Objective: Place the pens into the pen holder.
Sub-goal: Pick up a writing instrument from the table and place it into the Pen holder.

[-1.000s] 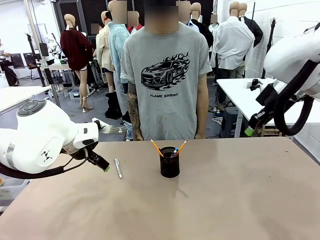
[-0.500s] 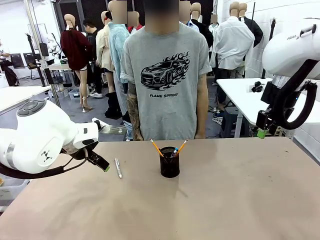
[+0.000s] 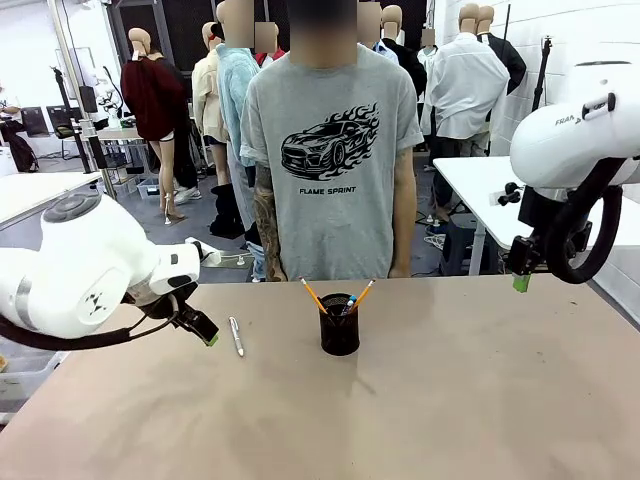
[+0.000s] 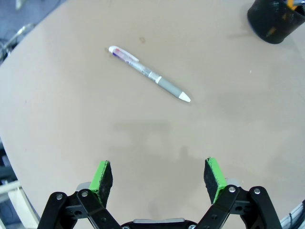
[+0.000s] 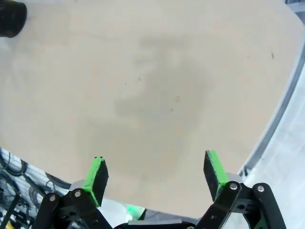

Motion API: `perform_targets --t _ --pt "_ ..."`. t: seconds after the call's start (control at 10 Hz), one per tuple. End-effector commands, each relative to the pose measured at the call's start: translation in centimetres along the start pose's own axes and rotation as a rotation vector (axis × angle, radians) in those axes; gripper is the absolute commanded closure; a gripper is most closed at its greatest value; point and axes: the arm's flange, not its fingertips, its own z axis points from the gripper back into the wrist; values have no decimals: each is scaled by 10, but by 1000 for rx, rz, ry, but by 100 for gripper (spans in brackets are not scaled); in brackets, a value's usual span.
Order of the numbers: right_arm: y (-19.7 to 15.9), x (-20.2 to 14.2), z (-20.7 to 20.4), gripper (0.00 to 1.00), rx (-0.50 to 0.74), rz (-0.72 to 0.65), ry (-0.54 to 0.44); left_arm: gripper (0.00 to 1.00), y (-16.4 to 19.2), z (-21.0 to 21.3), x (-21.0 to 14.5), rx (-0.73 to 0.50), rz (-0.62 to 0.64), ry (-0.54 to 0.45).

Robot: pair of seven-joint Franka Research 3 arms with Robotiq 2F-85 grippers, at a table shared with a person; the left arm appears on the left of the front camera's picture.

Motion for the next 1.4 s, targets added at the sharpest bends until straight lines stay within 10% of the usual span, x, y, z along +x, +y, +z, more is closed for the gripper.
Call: perform_targets --t 0.0,0.5,1.3 --pt "-3 1 7 0 6 0 -4 0 -12 -8 56 52 112 188" --pt "-3 1 7 0 6 0 -4 0 -23 -98 126 133 375 317" --pt "-3 1 7 0 6 0 -4 0 17 -131 122 70 519 343"
